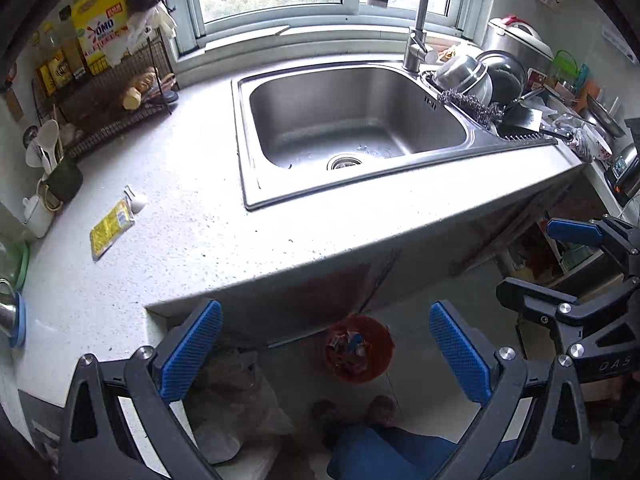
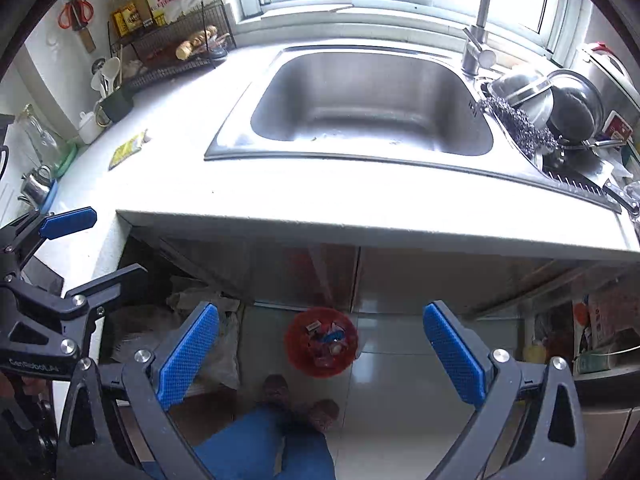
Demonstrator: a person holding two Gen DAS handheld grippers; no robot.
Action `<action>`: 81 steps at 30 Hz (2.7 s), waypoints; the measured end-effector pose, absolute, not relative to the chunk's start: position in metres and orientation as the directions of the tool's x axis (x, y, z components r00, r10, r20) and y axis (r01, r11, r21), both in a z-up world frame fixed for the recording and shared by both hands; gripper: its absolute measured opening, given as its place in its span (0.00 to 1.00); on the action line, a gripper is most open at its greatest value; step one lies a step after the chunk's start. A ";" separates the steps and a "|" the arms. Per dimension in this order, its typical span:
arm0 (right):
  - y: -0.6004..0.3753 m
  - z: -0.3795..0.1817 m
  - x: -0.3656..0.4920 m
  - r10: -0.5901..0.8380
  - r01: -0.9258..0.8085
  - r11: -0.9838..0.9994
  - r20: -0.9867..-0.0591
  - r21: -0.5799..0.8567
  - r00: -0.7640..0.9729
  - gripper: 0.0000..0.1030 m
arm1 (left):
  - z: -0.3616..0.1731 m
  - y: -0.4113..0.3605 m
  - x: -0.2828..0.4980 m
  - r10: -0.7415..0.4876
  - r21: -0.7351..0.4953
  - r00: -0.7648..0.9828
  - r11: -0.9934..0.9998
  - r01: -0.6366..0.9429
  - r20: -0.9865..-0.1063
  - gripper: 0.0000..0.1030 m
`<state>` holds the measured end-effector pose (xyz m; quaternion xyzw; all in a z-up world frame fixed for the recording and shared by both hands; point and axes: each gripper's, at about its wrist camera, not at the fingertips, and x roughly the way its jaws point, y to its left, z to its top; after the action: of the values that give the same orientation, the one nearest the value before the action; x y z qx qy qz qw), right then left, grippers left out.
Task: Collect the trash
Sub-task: 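Raise both tools back up to the counter toward the yellow snack packet, then move the right tool down onto the yellow snack packet and spoon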
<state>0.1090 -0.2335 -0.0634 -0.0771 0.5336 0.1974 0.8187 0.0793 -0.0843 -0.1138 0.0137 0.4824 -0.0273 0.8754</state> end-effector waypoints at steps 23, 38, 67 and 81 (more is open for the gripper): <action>-0.052 -0.018 0.195 0.444 -0.729 0.676 -0.848 0.105 0.289 0.99 | -0.054 0.099 0.125 0.165 0.038 0.547 0.971 -0.235 -0.821 1.00; 0.105 -0.077 0.230 0.412 -0.868 0.481 -0.905 0.122 0.101 0.99 | -0.113 0.260 0.132 0.206 -0.009 0.394 0.878 -0.478 -0.896 1.00; 0.255 -0.182 0.186 0.169 -0.964 -0.263 -0.982 0.038 -0.085 0.99 | -0.200 0.329 0.117 0.115 -0.034 0.215 0.810 -0.586 -0.970 1.00; 0.269 -0.164 0.166 0.225 -0.937 -0.338 -0.959 0.088 -0.172 0.63 | -0.215 0.327 0.113 0.100 -0.048 0.213 0.803 -0.594 -0.972 1.00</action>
<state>0.1662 0.2688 -0.1640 -0.4737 0.3756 0.6670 0.4355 0.1134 0.3274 -0.2152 -0.2120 0.5832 0.2315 0.7492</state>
